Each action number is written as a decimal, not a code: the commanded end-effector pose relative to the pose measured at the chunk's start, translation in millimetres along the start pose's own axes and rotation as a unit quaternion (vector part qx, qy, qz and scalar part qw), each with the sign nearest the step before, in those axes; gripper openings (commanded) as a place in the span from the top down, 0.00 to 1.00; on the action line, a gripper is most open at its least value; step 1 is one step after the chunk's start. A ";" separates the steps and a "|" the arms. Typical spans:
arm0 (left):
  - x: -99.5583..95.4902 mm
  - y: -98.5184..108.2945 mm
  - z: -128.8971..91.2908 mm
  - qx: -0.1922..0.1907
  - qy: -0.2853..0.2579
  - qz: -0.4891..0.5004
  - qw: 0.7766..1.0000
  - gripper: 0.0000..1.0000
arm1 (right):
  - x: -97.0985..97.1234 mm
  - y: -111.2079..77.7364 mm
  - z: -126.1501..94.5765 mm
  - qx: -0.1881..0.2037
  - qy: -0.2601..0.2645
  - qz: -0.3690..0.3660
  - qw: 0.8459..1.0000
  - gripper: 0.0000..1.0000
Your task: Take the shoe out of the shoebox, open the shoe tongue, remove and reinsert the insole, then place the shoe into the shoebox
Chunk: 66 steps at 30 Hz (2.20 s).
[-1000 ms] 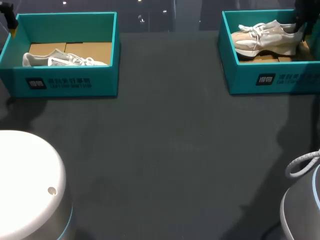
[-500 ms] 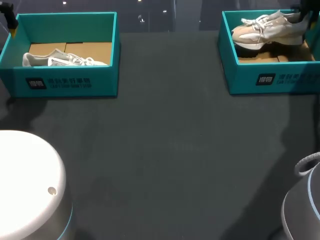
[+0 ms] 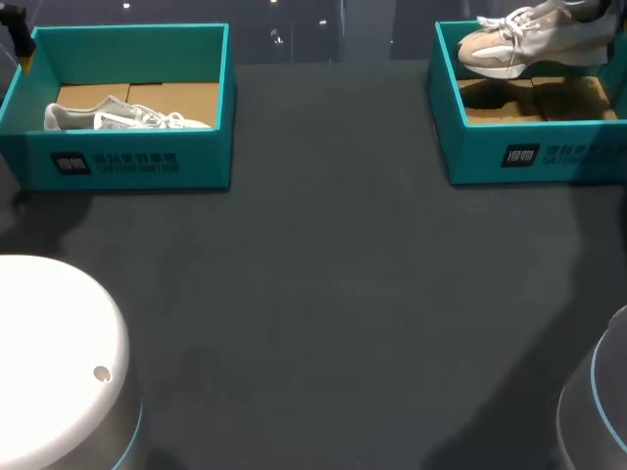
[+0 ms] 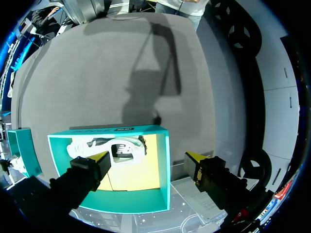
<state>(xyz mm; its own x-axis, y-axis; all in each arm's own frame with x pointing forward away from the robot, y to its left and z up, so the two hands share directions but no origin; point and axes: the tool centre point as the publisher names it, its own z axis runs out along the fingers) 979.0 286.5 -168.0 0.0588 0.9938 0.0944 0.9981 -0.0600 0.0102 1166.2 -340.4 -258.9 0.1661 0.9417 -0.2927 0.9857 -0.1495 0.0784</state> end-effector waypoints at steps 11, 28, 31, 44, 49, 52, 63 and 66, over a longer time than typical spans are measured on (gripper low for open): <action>0.3 -0.5 -0.7 0.000 0.001 0.000 1.000 0.00 | -3.8 -7.4 -17.1 -0.011 -0.008 0.009 1.000 1.00; 0.3 -0.5 -0.7 0.000 0.001 0.000 1.000 0.00 | -60.6 -22.8 -79.9 -0.020 -0.042 0.058 0.997 1.00; 0.3 -0.5 -0.7 0.000 0.001 0.000 1.000 0.00 | -62.2 -30.3 -94.6 -0.029 -0.043 0.057 0.997 1.00; 0.3 -0.5 -0.7 0.000 0.001 0.000 1.000 0.00 | -51.2 -86.4 -160.7 -0.067 -0.015 0.035 0.997 1.00; 0.3 -0.5 -0.7 0.000 0.001 0.000 1.000 0.00 | -49.2 -117.3 -195.3 -0.080 -0.024 0.040 0.996 1.00; 0.3 -0.5 -0.7 0.000 0.001 0.000 1.000 0.00 | -40.9 -140.2 -209.2 -0.087 -0.037 0.039 0.995 1.00; 0.3 -0.5 -0.7 0.000 0.001 0.000 1.000 0.00 | 2.2 -237.4 -234.4 -0.087 -0.039 0.044 0.994 1.00; 0.3 -0.5 -0.7 0.000 0.001 0.000 1.000 0.00 | 12.2 -262.2 -241.0 -0.084 -0.041 0.049 0.994 1.00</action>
<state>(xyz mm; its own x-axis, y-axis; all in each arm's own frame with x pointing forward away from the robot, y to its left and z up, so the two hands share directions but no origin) 979.0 286.5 -168.0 0.0590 0.9938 0.0945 0.9981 -0.0602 0.0102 953.3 -235.7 -54.5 0.2629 0.8996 -0.3487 0.9648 -0.2455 0.0941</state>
